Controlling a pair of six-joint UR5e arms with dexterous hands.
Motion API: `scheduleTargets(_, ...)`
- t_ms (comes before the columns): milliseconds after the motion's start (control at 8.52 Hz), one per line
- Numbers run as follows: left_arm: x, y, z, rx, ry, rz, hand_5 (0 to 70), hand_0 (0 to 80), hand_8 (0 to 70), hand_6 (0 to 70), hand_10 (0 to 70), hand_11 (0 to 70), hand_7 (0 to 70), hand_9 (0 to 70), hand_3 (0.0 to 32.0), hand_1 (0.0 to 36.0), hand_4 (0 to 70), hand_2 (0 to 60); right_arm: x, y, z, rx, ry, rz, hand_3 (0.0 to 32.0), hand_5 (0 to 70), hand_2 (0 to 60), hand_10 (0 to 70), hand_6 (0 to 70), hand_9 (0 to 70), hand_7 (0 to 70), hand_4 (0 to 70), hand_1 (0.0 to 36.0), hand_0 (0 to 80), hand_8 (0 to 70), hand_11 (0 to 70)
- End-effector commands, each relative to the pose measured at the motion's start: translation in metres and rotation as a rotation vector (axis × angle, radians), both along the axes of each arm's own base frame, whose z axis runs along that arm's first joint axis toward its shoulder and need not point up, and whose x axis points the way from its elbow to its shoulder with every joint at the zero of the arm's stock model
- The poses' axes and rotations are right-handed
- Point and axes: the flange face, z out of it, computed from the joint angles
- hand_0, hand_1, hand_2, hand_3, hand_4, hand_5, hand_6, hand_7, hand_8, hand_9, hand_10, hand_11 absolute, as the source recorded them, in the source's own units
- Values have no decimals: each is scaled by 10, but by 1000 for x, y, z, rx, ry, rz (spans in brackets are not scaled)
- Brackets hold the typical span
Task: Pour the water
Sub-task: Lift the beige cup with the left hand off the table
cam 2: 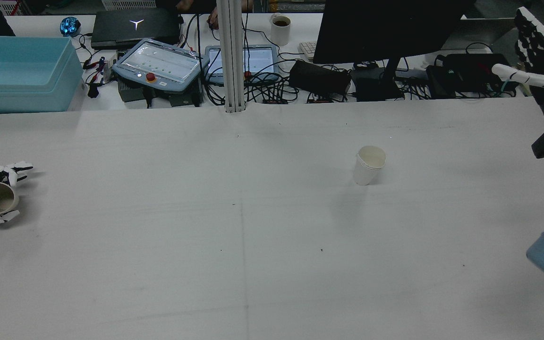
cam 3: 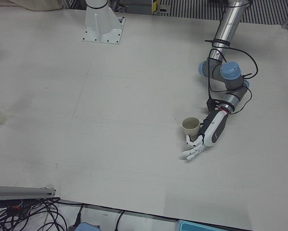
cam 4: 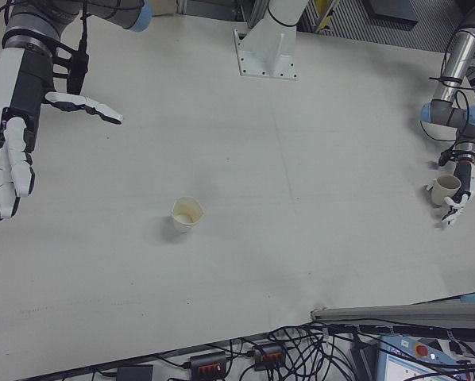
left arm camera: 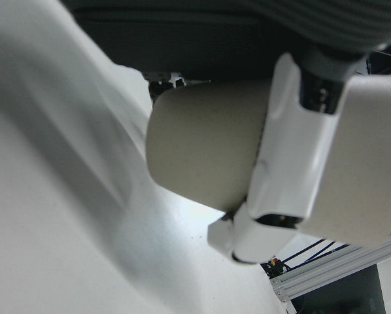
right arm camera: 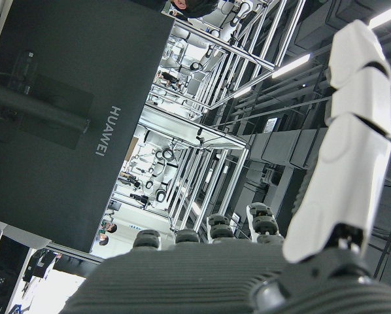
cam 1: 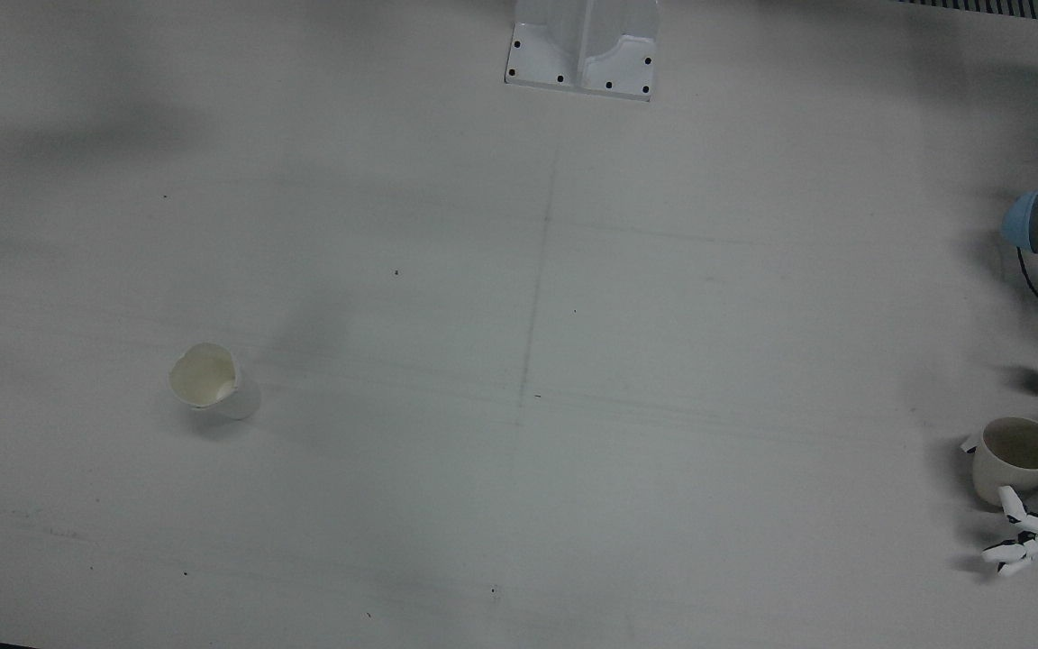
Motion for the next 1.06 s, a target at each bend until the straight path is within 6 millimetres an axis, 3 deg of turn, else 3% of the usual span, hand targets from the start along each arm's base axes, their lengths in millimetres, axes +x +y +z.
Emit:
scheduleTargets(0,-3,1,4,-42,13,-7,700,528,103,231,101,178,343,161,0,360,181,600,-1,0,0,1,0,-2,54,63,149,4,28,3,85,68,185,499,0,25)
scheduleTargets(117,-5,4,8,-55,20,-4,700,493,119,263,104,179,381,185,0,360,141,600,-2,0,0,-1,0,-4,54,65,149,4,28,2,84,68,184,498,0,25)
scheduleTargets(235,-9,8,13,-91,54,4,700,473,174,352,137,224,506,261,0,360,125,600,-3,0,0,-1,0,-6,56,68,145,2,27,3,86,66,182,496,0,22)
scheduleTargets(587,-21,12,20,-179,194,-23,700,483,258,437,171,277,642,369,0,360,188,600,-3,0,-3,5,-2,-6,62,72,142,1,28,3,88,67,180,497,0,21)
scheduleTargets(939,-41,29,36,-194,291,-51,700,513,250,405,139,234,612,370,0,360,199,600,-4,0,-4,8,-4,-7,58,83,162,5,32,5,97,70,187,499,0,27)
